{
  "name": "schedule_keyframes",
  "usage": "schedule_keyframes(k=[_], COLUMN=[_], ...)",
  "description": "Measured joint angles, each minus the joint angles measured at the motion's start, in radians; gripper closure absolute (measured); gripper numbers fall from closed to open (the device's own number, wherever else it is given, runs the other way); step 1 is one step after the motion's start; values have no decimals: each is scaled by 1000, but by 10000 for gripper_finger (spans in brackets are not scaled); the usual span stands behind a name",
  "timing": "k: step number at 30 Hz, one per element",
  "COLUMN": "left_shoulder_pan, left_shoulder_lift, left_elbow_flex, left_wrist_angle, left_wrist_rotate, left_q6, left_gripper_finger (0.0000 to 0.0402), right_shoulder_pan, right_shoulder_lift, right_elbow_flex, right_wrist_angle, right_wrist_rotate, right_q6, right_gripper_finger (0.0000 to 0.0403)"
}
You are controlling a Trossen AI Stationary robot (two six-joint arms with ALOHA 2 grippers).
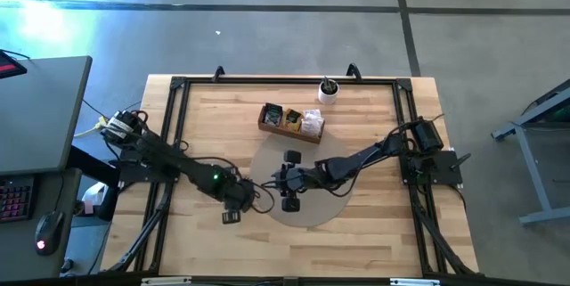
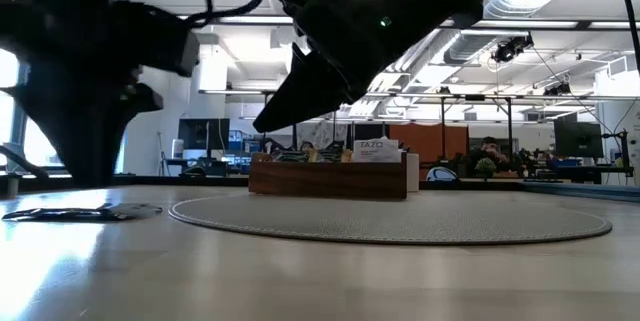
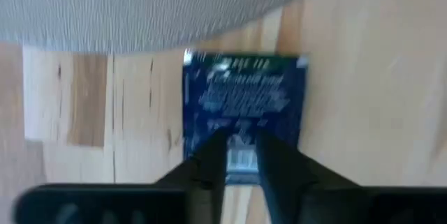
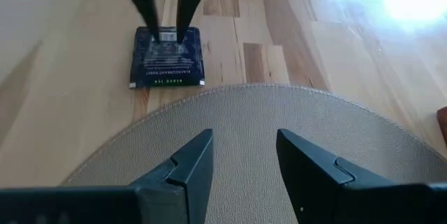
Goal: Pick & Place Tea
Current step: Put the dark blue tea bag into the left section of the wooden organizer
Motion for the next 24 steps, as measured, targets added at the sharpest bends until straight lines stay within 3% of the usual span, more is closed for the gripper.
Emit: schedule_keyframes(k=[7,10,24], left_shoulder_pan=[5,-9,-46], left_shoulder_lift=[0,0,132], left_elbow_flex=[24,25,-4], left_wrist_angle=[85,88,100], left_wrist_rotate=[-3,-50,-111], left_q6=[4,4,-75], left_gripper_finger=[243,221,211], right_shoulder_pan=[-5,-5,-5], right_shoulder_lift=[0,0,1], right_elbow_flex=[0,0,0], right_wrist_angle=[0,0,-7], right_wrist_rotate=[0,0,-1], right_q6=[0,0,0], right_gripper_finger=[249,249,249])
